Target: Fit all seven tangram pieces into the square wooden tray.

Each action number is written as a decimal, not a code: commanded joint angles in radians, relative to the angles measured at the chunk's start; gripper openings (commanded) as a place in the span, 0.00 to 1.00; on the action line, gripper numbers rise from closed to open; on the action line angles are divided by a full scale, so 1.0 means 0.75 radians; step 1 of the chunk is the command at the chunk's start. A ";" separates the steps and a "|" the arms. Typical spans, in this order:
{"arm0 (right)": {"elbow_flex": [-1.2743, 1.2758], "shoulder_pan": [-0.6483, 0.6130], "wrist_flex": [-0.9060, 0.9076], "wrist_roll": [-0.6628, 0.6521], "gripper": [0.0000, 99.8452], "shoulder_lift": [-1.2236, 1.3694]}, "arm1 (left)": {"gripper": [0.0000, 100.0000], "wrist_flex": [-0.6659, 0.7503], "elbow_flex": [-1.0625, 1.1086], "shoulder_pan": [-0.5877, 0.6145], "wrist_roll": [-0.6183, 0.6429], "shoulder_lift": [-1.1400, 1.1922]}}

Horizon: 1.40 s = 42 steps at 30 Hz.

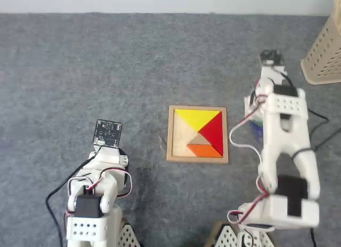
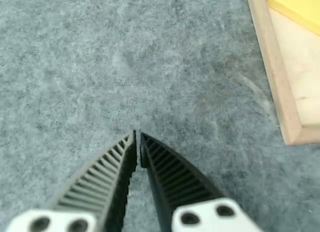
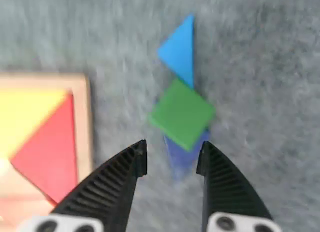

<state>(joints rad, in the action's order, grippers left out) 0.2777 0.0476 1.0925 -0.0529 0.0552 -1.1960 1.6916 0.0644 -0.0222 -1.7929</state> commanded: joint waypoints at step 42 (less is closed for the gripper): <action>-0.065 0.232 0.091 0.119 0.17 0.253 | 0.01 -0.006 -0.007 0.006 0.012 -0.004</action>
<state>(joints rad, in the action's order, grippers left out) 0.2240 0.1749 1.1722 0.0238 0.2547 -1.1960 1.6916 0.0644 -0.0222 -1.7929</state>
